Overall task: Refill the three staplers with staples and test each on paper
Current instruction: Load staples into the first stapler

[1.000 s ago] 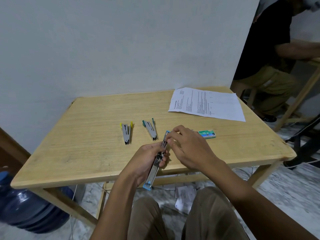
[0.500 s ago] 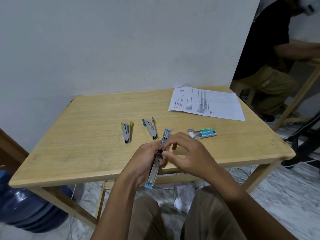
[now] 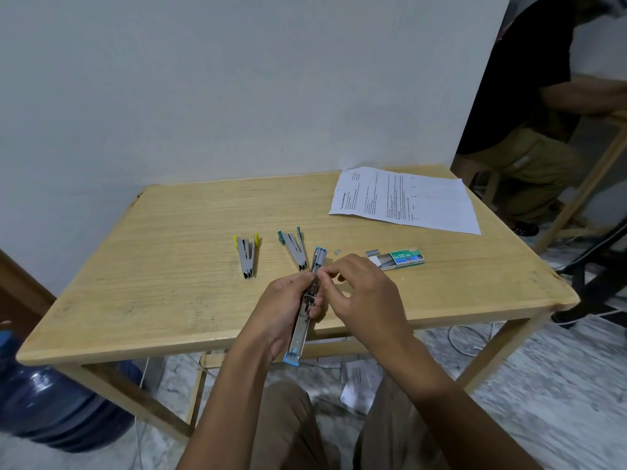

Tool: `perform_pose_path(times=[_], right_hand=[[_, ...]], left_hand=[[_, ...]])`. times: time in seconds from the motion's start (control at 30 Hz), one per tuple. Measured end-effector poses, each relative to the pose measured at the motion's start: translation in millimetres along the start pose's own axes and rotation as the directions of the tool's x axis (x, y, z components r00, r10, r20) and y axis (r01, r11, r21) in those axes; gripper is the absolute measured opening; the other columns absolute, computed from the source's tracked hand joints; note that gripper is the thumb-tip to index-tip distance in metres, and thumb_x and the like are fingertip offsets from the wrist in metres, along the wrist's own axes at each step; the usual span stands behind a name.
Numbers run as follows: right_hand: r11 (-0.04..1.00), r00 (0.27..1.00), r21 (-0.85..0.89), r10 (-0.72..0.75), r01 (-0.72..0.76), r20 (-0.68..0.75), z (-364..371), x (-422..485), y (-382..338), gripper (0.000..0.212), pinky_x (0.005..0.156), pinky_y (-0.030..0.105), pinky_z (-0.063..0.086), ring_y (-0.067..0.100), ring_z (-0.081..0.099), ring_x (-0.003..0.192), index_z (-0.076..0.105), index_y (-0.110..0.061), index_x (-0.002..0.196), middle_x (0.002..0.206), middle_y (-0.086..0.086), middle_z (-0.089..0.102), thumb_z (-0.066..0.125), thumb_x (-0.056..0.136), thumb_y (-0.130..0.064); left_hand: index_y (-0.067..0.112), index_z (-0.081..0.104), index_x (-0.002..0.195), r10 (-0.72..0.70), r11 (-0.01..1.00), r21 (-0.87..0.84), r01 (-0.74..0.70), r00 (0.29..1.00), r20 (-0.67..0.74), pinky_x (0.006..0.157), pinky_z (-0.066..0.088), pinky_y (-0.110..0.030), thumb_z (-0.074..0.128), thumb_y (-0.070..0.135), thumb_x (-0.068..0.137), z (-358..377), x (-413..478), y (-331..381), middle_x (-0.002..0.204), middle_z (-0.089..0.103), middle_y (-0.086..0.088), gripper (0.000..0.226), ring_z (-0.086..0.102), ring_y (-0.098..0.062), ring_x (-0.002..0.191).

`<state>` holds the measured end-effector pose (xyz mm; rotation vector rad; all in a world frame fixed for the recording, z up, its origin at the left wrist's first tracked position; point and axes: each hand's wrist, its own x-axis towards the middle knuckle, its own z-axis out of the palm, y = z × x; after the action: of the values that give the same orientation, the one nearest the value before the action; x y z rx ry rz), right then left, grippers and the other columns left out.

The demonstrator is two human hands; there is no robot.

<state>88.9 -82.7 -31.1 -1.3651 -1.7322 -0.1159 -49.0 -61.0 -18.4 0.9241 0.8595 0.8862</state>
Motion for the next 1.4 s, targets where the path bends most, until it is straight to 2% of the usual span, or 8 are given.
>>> perform_pose_path(times=[0.17,0.3,0.47,0.6,0.8,1.0,1.23,1.4], right_hand=[[0.998,1.000,-0.056,0.011,-0.011,-0.002,4.1,3.8,-7.4,0.023,0.061,0.024,0.044,0.014,0.061,0.076,0.069,-0.021,0.089,0.083,-0.008,0.066,0.052,0.092,-0.035],[0.995,0.996,-0.055,-0.079,0.077,-0.035,5.9,2.5,-5.9,0.019,0.069,0.027,0.051,0.015,0.065,0.078,0.071,-0.016,0.093,0.085,-0.003,0.070,0.056,0.094,-0.027],[0.965,0.965,-0.034,-0.260,0.258,-0.042,7.9,3.3,9.2,0.010,0.077,0.027,0.049,0.019,0.067,0.082,0.072,-0.009,0.096,0.087,0.003,0.072,0.064,0.093,-0.014],[0.954,0.955,0.027,-0.297,0.298,-0.021,9.7,6.1,12.7,0.010,0.080,0.031,0.053,0.019,0.067,0.086,0.071,-0.006,0.100,0.091,0.005,0.072,0.063,0.093,-0.010],[0.957,0.965,0.148,-0.257,0.248,0.043,15.2,6.6,12.0,0.015,0.081,0.032,0.055,0.019,0.067,0.088,0.068,-0.003,0.104,0.097,0.007,0.070,0.060,0.096,-0.012],[0.950,0.954,0.111,-0.297,0.292,0.034,15.8,8.9,17.8,0.017,0.084,0.028,0.053,0.019,0.066,0.090,0.069,-0.001,0.103,0.096,0.008,0.070,0.058,0.096,-0.013],[0.987,0.992,0.101,-0.119,0.123,-0.045,22.0,11.6,15.0,0.018,0.079,0.026,0.050,0.017,0.059,0.094,0.071,-0.007,0.096,0.098,0.004,0.065,0.060,0.093,-0.021],[0.992,0.999,0.117,-0.042,0.043,-0.006,24.6,9.6,14.4,0.021,0.074,0.031,0.052,0.014,0.056,0.094,0.072,-0.013,0.095,0.098,-0.002,0.064,0.057,0.092,-0.028]], left_hand=[[-0.003,0.062,0.092,0.013,0.999,-0.032,-0.014,0.999,-0.042,0.054,0.032,-0.028,0.042,0.017,0.103,-1.5,3.1,-1.4,0.063,0.044,-0.011,0.031,0.038,-0.016,0.051],[-0.001,0.059,0.087,-0.008,0.997,-0.078,0.005,0.999,-0.039,0.054,0.033,-0.028,0.041,0.015,0.102,-2.2,4.4,-1.1,0.064,0.044,-0.011,0.028,0.038,-0.016,0.051],[0.000,0.059,0.092,-0.047,0.990,-0.137,0.044,0.999,-0.016,0.055,0.032,-0.028,0.041,0.014,0.102,-3.7,6.0,0.8,0.063,0.044,-0.011,0.024,0.037,-0.017,0.051],[-0.001,0.058,0.094,-0.108,0.973,-0.201,0.110,0.994,0.022,0.057,0.033,-0.028,0.041,0.015,0.101,-6.3,7.8,2.0,0.065,0.045,-0.011,0.025,0.039,-0.016,0.051],[0.002,0.061,0.097,-0.174,0.918,-0.343,0.200,0.979,0.107,0.051,0.042,-0.022,0.053,0.019,0.094,-14.1,6.6,4.2,0.066,0.047,-0.010,0.019,0.045,-0.016,0.051],[0.002,0.058,0.101,-0.132,0.924,-0.346,0.162,0.985,0.110,0.051,0.039,-0.022,0.046,0.015,0.099,-13.8,9.5,2.3,0.067,0.047,-0.010,0.018,0.044,-0.015,0.052],[0.002,0.059,0.102,-0.108,0.908,-0.388,0.156,0.984,0.143,0.049,0.037,-0.022,0.046,0.013,0.099,-16.5,10.6,0.0,0.072,0.047,-0.010,0.018,0.044,-0.014,0.055],[0.000,0.059,0.102,-0.095,0.917,-0.381,0.120,0.992,0.085,0.046,0.038,-0.021,0.046,0.012,0.100,-15.9,12.6,-1.1,0.071,0.049,-0.009,0.019,0.044,-0.013,0.054]])
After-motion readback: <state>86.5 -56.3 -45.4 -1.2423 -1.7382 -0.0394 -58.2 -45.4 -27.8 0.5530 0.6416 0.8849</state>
